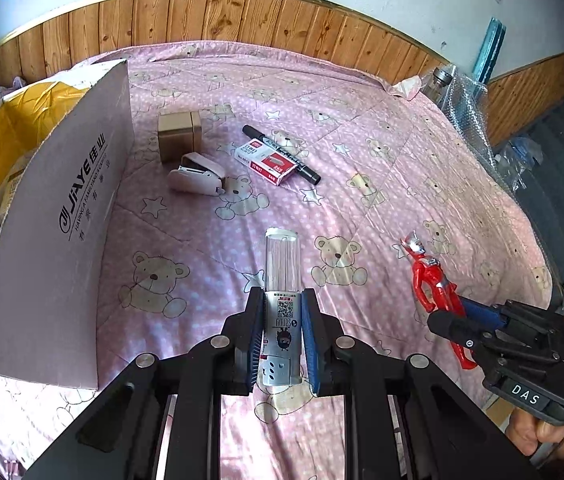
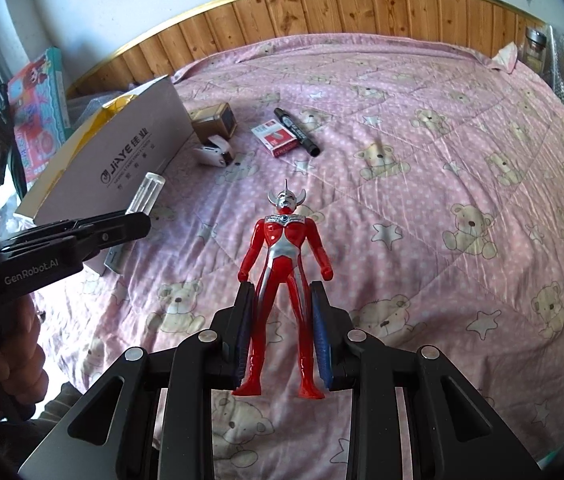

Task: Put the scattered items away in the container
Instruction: 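Carry the clear tube and red figure over the box with both tools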

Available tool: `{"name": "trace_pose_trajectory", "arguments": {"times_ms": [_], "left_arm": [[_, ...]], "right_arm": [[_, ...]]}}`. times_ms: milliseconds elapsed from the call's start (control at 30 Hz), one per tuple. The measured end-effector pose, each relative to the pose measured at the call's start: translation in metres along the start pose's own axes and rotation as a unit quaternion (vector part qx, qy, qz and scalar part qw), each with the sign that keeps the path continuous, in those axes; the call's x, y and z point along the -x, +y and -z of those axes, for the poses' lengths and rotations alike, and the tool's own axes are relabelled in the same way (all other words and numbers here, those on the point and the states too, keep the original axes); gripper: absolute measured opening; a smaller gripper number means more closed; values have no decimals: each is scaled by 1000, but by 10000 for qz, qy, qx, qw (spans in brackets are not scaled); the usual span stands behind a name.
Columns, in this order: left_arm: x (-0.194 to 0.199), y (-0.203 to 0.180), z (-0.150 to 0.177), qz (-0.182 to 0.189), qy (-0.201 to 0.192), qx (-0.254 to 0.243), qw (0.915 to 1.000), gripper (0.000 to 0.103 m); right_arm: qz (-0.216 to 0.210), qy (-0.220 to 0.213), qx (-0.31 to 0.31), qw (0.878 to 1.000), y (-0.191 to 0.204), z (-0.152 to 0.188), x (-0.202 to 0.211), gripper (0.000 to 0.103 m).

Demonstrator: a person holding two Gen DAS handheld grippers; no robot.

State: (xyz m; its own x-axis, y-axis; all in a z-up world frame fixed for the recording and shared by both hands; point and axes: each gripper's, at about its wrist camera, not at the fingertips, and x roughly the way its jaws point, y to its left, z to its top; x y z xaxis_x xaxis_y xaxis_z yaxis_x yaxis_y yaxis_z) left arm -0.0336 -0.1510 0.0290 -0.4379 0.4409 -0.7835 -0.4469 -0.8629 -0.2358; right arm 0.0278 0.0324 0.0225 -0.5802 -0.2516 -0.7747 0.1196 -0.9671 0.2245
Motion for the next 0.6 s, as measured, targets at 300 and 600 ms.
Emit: {"name": "trace_pose_trajectory", "arguments": {"times_ms": [300,600], "left_arm": [[29,-1,0,54,-312,52,9995,19],[48,8,4,46,-505,161,9986,19]], "right_arm": [[-119,-178,380,9990,32,-7,11,28],[-186,-320,617,9974,55,-18,21,28]]}}
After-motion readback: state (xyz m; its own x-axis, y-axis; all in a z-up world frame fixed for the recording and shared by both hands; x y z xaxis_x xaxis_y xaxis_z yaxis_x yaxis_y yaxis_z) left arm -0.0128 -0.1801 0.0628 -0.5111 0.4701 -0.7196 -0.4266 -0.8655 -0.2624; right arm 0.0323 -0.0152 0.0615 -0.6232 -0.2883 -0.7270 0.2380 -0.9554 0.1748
